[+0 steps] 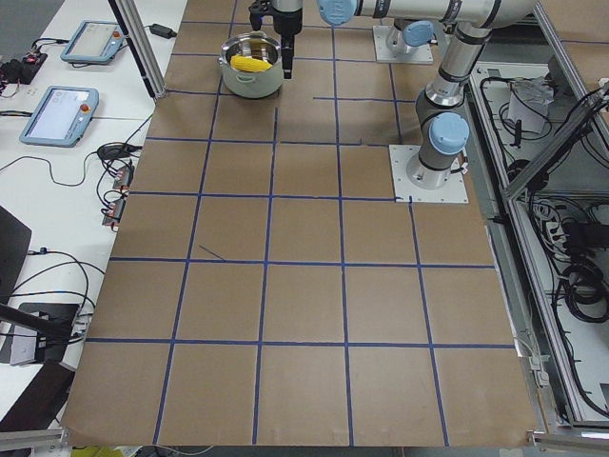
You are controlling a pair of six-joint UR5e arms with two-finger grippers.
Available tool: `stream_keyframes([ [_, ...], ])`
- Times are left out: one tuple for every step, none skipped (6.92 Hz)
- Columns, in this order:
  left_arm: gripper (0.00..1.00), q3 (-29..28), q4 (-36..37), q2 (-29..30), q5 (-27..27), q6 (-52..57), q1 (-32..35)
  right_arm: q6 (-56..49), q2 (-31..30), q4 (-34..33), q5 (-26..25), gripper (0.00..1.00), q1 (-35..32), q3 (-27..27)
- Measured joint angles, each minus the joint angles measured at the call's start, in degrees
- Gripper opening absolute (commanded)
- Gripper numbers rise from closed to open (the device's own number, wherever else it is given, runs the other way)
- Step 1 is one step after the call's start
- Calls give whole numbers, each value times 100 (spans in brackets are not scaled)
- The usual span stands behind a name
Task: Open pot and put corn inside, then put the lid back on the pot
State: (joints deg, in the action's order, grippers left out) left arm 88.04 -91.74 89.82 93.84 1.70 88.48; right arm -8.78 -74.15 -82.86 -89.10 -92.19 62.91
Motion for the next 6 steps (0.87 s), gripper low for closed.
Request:
stream_keyframes([
  [100,-21,-2,10,52,-1,2,343,172,-66,-8,6,-241,55],
  [100,-27,-2,3,62,-1,1,551,351,-235,-32,6,-424,128],
  [100,-33,0,-3,-2,1,-15,671,528,-505,-44,6,-536,252],
  [100,-33,2,-23,-108,-1,-37,823,660,-793,-38,6,-622,407],
  [100,-28,0,-53,-144,-5,-42,990,778,-1051,-34,6,-718,527],
  [100,-30,0,-57,-154,-11,-45,1163,940,-1311,-50,6,-840,585],
])
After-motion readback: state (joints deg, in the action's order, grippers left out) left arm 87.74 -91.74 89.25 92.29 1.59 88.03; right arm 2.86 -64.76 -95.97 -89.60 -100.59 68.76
